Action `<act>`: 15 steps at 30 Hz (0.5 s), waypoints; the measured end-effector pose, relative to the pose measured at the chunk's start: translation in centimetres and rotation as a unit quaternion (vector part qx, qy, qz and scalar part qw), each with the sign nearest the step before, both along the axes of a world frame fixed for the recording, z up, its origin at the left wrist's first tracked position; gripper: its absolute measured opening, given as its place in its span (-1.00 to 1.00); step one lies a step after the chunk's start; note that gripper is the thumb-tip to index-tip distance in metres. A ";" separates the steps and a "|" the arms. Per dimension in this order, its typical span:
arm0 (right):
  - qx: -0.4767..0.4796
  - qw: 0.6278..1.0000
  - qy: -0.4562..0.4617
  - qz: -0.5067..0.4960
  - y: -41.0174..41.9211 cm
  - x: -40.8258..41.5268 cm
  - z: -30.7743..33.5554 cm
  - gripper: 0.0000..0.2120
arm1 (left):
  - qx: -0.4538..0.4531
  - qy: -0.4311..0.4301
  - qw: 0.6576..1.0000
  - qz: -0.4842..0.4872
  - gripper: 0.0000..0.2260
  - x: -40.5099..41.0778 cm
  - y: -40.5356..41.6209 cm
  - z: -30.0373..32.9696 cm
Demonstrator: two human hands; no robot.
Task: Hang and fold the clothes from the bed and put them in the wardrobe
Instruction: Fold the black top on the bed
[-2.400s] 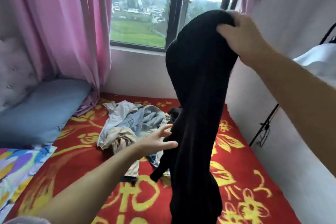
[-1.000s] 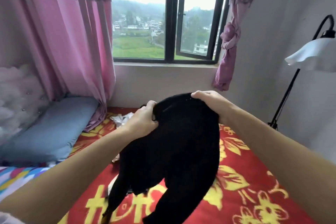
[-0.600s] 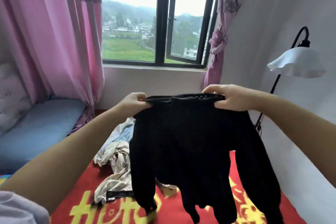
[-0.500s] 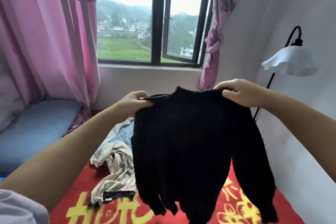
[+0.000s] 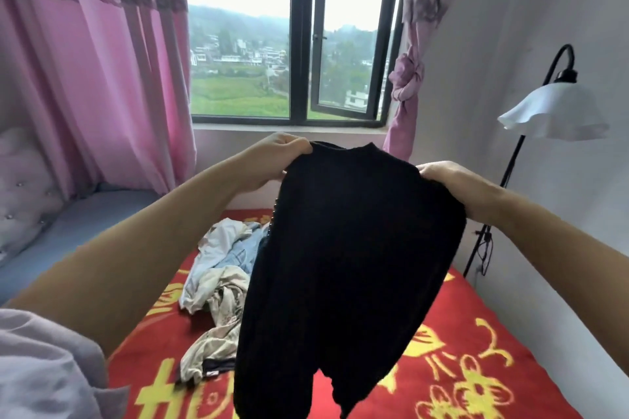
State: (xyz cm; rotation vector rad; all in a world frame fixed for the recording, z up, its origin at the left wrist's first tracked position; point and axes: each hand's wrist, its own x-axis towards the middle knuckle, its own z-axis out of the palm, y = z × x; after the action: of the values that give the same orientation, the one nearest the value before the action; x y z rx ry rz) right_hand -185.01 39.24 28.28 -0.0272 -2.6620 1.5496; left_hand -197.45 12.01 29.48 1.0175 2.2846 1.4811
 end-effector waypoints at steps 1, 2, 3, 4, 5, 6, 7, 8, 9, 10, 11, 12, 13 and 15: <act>-0.004 0.999 -0.019 0.027 0.0 0.2 0.6 -0.70 | -0.009 0.018 1.000 0.004 -0.74 -0.1 -0.3 0.5; 0.011 0.997 -0.042 0.061 0.1 0.3 1.5 -0.66 | -0.021 0.038 0.999 0.009 -0.74 -0.3 -0.8 0.7; 0.034 0.994 -0.062 0.089 0.4 0.5 2.5 -0.62 | -0.030 0.050 0.998 0.009 -0.75 -0.3 -1.2 0.8; 0.057 0.990 -0.071 0.104 0.8 0.6 3.4 -0.60 | -0.038 0.056 0.998 0.007 -0.76 -0.1 -1.6 0.6; 0.071 0.990 -0.063 0.103 1.0 0.6 4.2 -0.59 | -0.052 0.073 0.996 0.003 -0.73 0.1 -2.0 0.2; 0.078 0.992 -0.041 0.089 1.4 0.5 4.7 -0.57 | -0.065 0.089 0.994 -0.010 -0.70 0.2 -2.4 -0.2; 0.078 0.994 -0.014 0.072 1.6 0.3 5.1 -0.57 | -0.077 0.098 0.992 -0.037 -0.77 0.3 -2.6 -0.7; 0.075 0.996 0.007 0.057 1.8 0.1 5.2 -0.59 | -0.101 0.094 0.988 -0.070 -0.85 0.8 -2.6 -1.1; 0.072 0.996 0.021 0.047 1.9 0.0 5.2 -0.63 | -0.133 0.105 0.981 -0.091 -0.73 1.0 -2.6 -1.7; 0.073 0.996 0.031 0.040 2.1 -0.3 5.1 -0.71 | -0.161 0.134 0.972 -0.103 -0.61 1.3 -2.3 -2.1; 0.079 0.996 0.038 0.033 2.3 -0.5 4.9 -0.78 | -0.193 0.179 0.960 -0.098 -0.55 1.1 -2.0 -2.5; 0.089 0.995 0.046 0.027 2.6 -0.6 4.8 -0.82 | -0.212 0.227 0.947 -0.084 -0.55 1.0 -1.8 -2.7; 0.096 0.994 0.055 0.021 2.9 -0.6 4.6 -0.83 | -0.220 0.272 0.935 -0.064 -0.59 0.7 -1.7 -2.9; 0.094 0.993 0.067 0.013 3.6 -0.5 4.2 -0.84 | -0.207 0.320 0.925 -0.017 -0.70 0.1 -2.0 -3.3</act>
State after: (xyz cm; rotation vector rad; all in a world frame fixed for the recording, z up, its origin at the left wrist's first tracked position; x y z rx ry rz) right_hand -185.47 42.86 32.47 0.1157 -2.6977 1.2517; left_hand -197.31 10.03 26.20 1.5441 2.8043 0.6323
